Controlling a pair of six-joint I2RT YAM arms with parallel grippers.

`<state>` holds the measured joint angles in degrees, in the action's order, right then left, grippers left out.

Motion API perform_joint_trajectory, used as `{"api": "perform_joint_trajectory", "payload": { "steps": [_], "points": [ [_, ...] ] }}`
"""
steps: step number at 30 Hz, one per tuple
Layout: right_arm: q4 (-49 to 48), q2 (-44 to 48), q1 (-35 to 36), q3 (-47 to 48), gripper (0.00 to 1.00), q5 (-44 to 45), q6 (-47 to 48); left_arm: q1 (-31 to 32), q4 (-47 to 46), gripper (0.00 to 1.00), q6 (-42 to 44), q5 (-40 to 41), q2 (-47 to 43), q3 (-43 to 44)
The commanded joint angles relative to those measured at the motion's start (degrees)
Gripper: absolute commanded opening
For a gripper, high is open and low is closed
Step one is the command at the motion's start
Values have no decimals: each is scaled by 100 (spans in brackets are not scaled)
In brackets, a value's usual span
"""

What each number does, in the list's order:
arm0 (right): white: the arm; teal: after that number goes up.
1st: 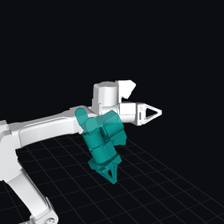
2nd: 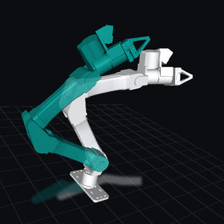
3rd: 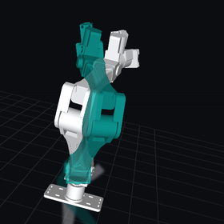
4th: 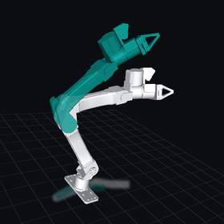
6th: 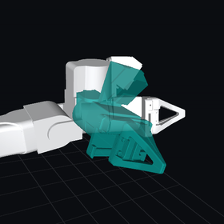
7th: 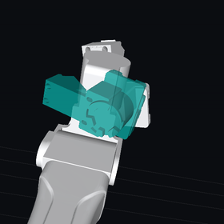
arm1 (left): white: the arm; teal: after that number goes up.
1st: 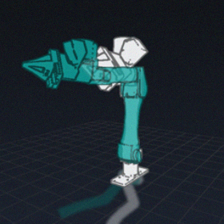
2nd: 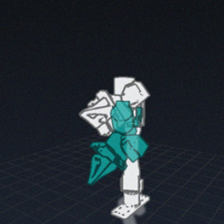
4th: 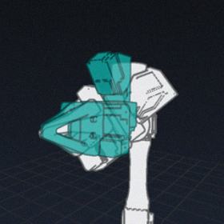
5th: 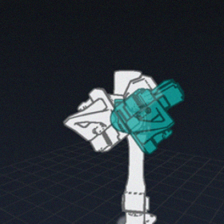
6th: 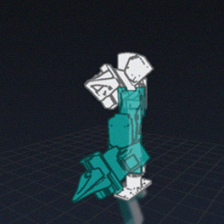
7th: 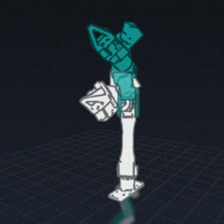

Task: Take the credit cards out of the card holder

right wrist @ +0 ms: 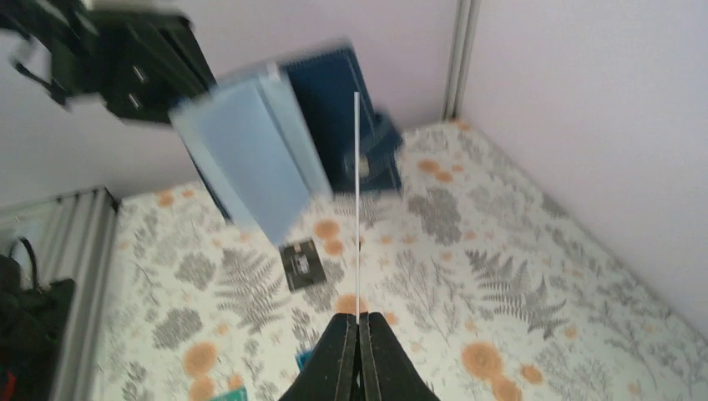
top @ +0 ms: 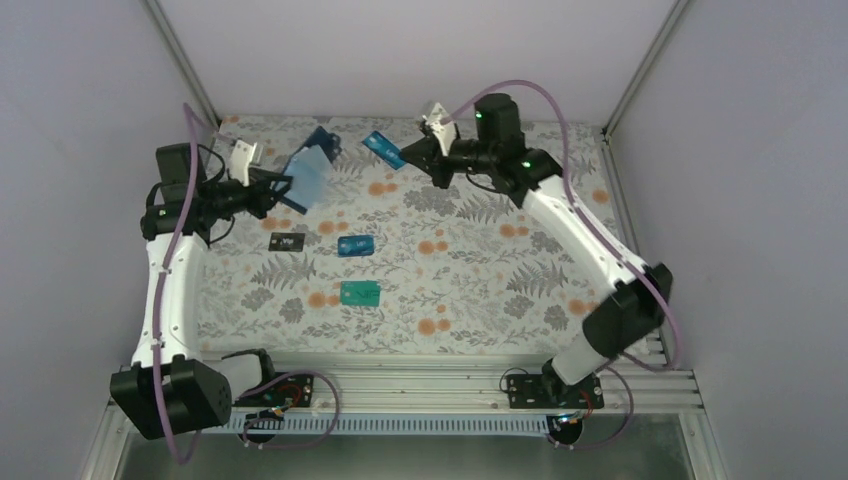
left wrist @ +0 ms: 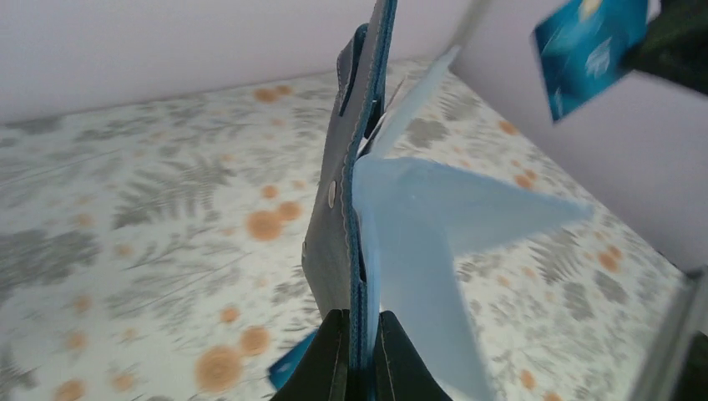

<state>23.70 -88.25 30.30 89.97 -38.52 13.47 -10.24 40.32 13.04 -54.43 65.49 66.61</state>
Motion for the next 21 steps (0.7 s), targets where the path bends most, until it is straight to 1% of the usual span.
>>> {"api": "perform_joint_trajectory", "payload": {
  "steps": [1, 4, 10, 14, 17, 21],
  "points": [
    [891, -956, 32, 182, 4, 78, 516, -346, -409, 2, -574, 733, -158, 149],
    [956, -1451, 128, 332, 4, -60, 710, -452, -426, 2, -632, 692, -131, 179],
    [1982, -2989, 520, 1273, 4, 101, 1231, -553, -465, 2, -643, 589, -95, 95],
    [2555, -3838, 747, 1885, 4, 144, 1499, -579, -469, 2, -632, 538, -76, 91],
    [2937, -4282, 896, 2386, 4, -37, 1734, -592, -473, 2, -635, 522, -56, 70],
    [3350, -4581, 986, 2766, 4, -43, 1915, -601, -472, 2, -619, 504, -68, 58]
  ]
}}
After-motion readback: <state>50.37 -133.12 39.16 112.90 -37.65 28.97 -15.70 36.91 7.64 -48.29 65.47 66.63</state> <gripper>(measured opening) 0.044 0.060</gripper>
